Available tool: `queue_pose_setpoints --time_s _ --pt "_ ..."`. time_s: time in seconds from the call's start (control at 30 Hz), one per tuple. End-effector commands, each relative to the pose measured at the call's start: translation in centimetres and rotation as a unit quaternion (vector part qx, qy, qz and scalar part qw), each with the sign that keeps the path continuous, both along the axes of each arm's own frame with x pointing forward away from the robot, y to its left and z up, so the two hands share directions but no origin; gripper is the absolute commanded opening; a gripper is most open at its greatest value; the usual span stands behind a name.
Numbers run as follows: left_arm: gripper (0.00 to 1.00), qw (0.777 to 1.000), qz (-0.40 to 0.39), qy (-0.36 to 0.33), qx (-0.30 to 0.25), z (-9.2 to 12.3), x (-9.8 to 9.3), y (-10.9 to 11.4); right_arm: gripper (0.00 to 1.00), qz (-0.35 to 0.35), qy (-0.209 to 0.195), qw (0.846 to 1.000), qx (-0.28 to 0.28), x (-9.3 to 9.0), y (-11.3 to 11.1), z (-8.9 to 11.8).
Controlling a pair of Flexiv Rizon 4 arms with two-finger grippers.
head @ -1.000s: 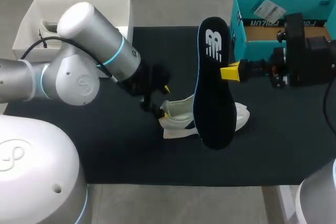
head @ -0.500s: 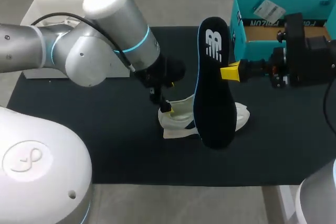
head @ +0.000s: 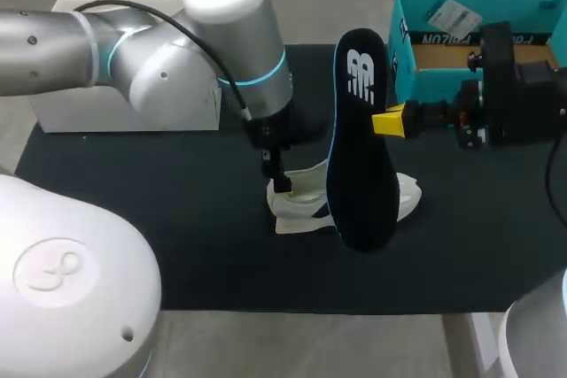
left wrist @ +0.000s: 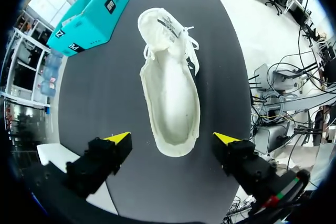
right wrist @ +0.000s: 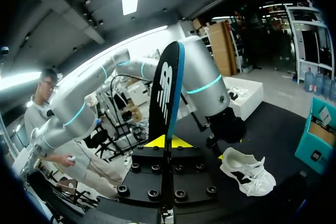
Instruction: Take the shoe out of the shoebox, open the shoe tongue, remove and reinsert the insole, then place the shoe into the shoebox
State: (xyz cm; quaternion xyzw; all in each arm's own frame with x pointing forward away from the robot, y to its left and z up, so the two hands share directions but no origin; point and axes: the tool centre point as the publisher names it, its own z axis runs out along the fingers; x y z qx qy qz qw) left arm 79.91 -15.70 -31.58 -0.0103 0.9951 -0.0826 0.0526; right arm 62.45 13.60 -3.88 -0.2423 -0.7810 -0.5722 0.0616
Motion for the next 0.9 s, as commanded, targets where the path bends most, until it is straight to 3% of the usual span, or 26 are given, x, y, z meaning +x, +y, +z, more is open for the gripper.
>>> queue_pose_setpoints --time_s 0.03,0.9 --pt "1.0 0.997 0.009 0.0 0.071 0.15 -0.19 -1.24 0.0 0.0 0.001 1.0 -0.001 0.19 0.27 -0.14" --pt "1.0 0.995 0.028 0.013 0.094 -0.33 0.49 -1.46 0.0 0.0 0.001 1.0 -0.001 0.19 0.27 -0.14"
